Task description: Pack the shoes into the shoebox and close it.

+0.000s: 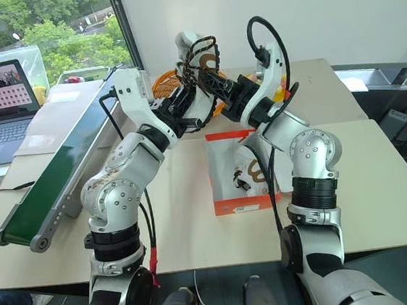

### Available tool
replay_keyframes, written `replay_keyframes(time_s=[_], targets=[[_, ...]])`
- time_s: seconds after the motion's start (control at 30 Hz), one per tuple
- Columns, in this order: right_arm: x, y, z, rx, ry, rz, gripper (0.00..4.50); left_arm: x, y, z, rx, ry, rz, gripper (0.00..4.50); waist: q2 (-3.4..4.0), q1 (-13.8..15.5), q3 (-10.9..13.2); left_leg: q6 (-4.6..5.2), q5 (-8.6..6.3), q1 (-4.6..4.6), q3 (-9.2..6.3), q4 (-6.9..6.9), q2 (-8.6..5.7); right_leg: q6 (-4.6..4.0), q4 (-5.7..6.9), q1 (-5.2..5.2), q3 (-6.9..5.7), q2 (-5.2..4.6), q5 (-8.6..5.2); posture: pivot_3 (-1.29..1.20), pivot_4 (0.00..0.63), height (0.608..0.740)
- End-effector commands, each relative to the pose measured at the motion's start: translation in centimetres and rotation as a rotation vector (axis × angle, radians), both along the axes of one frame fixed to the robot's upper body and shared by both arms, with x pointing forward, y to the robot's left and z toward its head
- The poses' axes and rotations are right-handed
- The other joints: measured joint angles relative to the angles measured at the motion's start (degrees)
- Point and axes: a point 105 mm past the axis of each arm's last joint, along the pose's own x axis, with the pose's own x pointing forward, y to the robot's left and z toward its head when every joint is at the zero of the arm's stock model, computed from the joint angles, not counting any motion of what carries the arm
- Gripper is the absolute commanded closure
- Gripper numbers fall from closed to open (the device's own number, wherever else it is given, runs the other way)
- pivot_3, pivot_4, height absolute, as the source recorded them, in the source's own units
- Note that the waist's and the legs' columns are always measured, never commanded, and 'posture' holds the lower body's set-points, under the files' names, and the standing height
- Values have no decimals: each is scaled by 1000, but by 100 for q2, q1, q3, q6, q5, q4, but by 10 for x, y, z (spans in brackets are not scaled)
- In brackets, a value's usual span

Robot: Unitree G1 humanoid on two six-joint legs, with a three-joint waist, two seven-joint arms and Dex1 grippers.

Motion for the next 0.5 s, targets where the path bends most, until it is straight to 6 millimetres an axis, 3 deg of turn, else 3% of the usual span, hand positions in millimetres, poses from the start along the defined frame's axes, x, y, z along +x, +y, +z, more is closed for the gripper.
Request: replay_keyframes(time_s=[0.03, 0.13, 0.37, 0.47, 0.5], targets=[[-7, 2, 26, 29, -101, 14, 4019, -10, 8, 6, -23, -16, -17, 2811, 0, 4, 0, 0, 0, 0, 0, 0, 0, 0, 0, 0, 0, 0, 0, 0, 150, 740], [-3, 1, 23, -11, -100, -13, 4036, -13, 19, -3, 14, 22, -19, 1813, 0, -4, 0, 0, 0, 0, 0, 1, 0, 0, 1, -1, 0, 0, 0, 0, 150, 740], [11, -27, 26, -105, -65, -159, 4036, -19, 67, -41, 171, 139, 67, 1813, 3, 0, 2, 0, 0, 2, 1, -1, 0, 0, 2, -2, 1, 0, 0, 0, 150, 740], [15, -41, 13, -213, 22, -213, 4036, -21, 73, -48, 258, 141, 92, 1813, 3, 12, 2, 0, 0, 0, 1, -2, 0, 0, 1, -4, 1, 0, 0, 0, 150, 740], [13, -49, -8, -268, 101, -206, 4036, -20, 72, -49, 284, 134, 100, 1813, 3, 46, 2, 0, 0, 0, 0, -2, 0, 0, 0, -2, 1, 0, 0, 0, 150, 740]])
